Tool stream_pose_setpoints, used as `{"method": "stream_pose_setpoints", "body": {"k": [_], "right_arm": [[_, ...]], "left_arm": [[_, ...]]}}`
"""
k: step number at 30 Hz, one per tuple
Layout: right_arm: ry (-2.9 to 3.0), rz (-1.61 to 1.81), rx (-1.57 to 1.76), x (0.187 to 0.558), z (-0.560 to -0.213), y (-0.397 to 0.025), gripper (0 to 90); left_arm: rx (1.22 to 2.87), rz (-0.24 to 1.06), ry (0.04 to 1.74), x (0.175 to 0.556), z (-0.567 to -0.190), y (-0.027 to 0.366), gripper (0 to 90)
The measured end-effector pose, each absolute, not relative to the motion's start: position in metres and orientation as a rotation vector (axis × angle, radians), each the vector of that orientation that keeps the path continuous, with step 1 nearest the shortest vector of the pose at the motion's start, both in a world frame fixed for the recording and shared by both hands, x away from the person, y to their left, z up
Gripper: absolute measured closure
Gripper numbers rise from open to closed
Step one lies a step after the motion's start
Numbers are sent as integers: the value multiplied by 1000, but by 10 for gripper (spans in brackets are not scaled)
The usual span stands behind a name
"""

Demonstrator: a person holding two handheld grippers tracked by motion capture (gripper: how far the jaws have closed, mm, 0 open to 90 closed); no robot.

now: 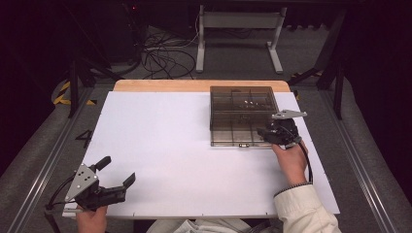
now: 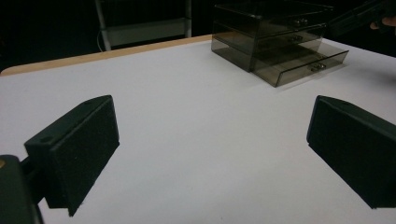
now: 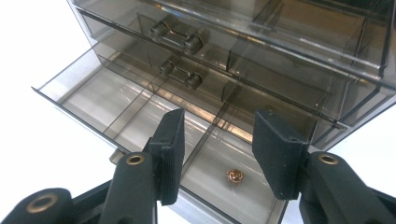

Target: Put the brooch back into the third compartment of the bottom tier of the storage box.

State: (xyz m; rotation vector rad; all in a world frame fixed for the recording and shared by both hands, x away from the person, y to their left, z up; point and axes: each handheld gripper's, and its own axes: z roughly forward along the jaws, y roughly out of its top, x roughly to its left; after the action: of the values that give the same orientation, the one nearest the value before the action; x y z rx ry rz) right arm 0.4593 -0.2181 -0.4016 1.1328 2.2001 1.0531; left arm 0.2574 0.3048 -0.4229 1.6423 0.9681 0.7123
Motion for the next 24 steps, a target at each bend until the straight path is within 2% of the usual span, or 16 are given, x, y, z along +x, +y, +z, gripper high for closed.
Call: {"method": "stream_pose_setpoints", "body": {"k": [8,14,20,24], "right_arm": [[2209,1156,1081,449,-388,-216,499],[2199,1226,1012,433,-373,-217,361],[2193,1303,964,419,-367,-225,175],[2214,1297,874,404,-372,-230,124]], "left_arm": [[1642,711,971,258,-423,306,31],[1644,709,969,258,-423,305,31],[1645,711,969,258,-423,305,31],[1645,710,971,259,-423,305,31]]}}
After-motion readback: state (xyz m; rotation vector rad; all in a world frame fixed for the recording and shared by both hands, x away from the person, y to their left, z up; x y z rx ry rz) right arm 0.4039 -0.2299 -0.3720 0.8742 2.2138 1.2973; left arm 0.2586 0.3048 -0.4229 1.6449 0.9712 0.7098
